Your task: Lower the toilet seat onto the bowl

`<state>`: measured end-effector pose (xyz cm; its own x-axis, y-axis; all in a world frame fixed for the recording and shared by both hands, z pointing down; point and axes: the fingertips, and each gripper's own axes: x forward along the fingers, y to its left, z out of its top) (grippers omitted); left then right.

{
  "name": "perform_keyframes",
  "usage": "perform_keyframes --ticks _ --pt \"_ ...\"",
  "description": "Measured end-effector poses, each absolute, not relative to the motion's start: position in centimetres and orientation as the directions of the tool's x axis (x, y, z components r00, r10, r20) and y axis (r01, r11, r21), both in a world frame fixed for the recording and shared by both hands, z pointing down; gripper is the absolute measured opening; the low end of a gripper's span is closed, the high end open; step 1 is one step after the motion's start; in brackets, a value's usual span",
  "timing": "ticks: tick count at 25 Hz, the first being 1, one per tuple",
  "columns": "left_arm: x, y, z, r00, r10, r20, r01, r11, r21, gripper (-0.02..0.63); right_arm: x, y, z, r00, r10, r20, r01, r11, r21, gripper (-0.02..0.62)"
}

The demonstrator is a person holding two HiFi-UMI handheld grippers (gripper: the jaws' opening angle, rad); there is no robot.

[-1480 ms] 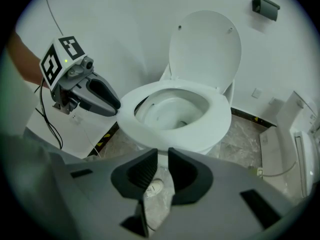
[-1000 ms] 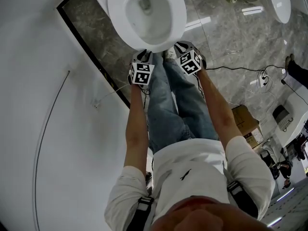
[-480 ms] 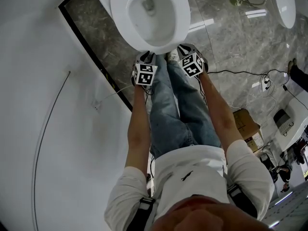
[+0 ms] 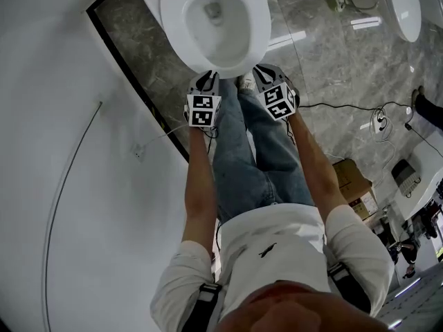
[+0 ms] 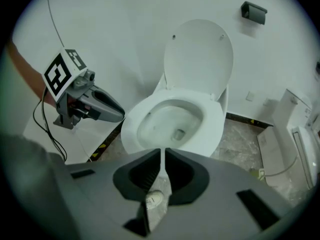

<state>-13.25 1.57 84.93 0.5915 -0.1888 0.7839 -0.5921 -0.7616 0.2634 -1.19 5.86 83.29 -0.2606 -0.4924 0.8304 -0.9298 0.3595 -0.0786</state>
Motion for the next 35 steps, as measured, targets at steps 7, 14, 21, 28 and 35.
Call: perform_keyframes --ticks 7,14,21,28,35 --pt "-12.6 -0.2 80.3 0.622 -0.271 0.735 -0.599 -0.769 0.224 0.054 -1.7 3.3 78.7 -0.285 -0.58 0.763 -0.924 0.377 -0.059 0.044" --pt "-11.7 -2.1 75.5 0.661 -0.35 0.664 -0.599 -0.779 0.186 0.038 -1.3 1.1 73.8 -0.316 -0.666 0.676 -0.925 0.376 -0.062 0.037" --pt "-11.1 -3.2 70.8 0.692 -0.409 0.595 -0.601 -0.783 0.161 0.032 -1.6 0.0 69.0 -0.351 -0.728 0.589 -0.923 0.375 -0.087 0.029" --pt "-10.6 -3.6 67.0 0.71 -0.437 0.551 -0.593 -0.794 0.134 0.032 -1.3 -0.4 65.6 -0.337 -0.767 0.547 -0.932 0.352 -0.08 0.029" --pt "-10.4 -3.5 63.7 0.713 -0.469 0.521 -0.599 -0.794 0.105 0.032 -1.0 -0.7 62.4 -0.329 -0.794 0.512 -0.937 0.343 -0.071 0.029"
